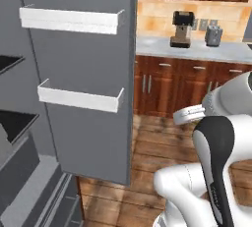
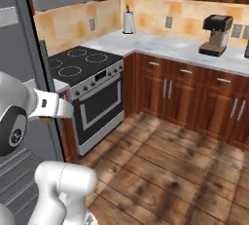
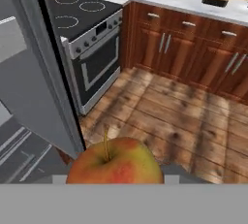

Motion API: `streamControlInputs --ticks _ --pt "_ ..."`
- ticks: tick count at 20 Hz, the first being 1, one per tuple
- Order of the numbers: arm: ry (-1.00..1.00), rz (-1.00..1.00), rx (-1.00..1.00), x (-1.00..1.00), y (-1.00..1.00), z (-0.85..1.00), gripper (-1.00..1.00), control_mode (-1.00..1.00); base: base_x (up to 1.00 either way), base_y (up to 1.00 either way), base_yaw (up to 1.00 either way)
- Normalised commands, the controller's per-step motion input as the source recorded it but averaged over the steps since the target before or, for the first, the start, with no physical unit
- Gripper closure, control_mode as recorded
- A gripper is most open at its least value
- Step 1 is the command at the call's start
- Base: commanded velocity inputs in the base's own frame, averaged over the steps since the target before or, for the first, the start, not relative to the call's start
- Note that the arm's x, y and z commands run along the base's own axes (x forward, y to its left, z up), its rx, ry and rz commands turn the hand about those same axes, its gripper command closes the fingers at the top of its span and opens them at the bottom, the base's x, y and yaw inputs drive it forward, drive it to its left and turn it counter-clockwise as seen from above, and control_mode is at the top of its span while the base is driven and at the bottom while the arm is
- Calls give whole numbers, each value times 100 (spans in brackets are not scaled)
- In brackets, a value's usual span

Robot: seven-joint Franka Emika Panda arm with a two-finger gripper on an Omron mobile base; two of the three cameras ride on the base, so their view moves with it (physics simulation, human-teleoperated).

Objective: Pick the apple and kiwi from the fridge and place them on the plate next to the blender to make a fruit smoothie.

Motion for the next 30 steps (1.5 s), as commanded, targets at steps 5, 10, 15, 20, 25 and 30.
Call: streamControlInputs --ticks 5,10,15,20,25,30 --pt "0 0 0 0 0 0 100 100 1 -100 -66" --pt "0 0 0 0 0 0 100 100 70 -77 -47" --pt "0 0 0 0 0 0 100 100 100 -15 -24" --pt "0 0 0 0 0 0 100 100 100 0 -25" --pt "0 0 0 0 0 0 100 100 87 -6 -58" --pt "0 0 0 0 0 0 100 100 72 -20 -62"
